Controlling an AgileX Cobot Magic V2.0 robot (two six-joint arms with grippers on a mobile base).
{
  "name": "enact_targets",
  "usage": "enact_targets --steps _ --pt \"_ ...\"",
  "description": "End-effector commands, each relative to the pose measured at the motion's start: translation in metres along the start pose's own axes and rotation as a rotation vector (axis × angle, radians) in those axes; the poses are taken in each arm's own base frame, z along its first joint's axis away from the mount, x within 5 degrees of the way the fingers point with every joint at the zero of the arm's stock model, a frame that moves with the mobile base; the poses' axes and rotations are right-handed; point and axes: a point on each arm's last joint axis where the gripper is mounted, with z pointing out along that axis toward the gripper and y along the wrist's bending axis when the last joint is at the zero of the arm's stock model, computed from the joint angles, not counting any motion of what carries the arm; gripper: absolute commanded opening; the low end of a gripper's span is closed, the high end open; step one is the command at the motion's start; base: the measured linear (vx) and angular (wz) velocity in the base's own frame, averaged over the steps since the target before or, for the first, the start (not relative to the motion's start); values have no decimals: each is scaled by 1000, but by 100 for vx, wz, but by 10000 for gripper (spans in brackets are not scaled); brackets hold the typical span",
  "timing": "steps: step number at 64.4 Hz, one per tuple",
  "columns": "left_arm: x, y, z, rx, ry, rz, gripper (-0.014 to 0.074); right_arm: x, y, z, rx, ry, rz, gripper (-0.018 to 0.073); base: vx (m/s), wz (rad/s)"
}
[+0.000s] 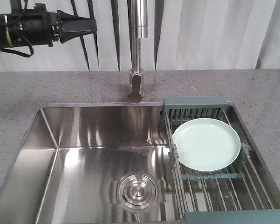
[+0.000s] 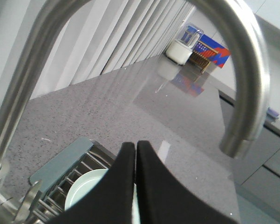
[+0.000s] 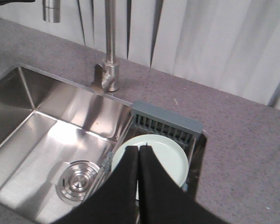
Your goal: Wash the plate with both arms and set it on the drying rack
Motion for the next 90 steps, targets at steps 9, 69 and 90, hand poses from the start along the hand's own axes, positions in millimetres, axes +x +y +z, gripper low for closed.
enact_targets --steps 9,69,90 --pt "-14 -95 -39 84 10 173 -6 -17 -1 6 -35 -118 -28 -10 0 0" --pt "232 -185 -127 -351 -304 19 -6 112 16 75 -94 31 31 -6 0 0" --pt "232 -184 -128 -370 -313 20 -6 113 16 76 -102 42 34 -6 0 0"
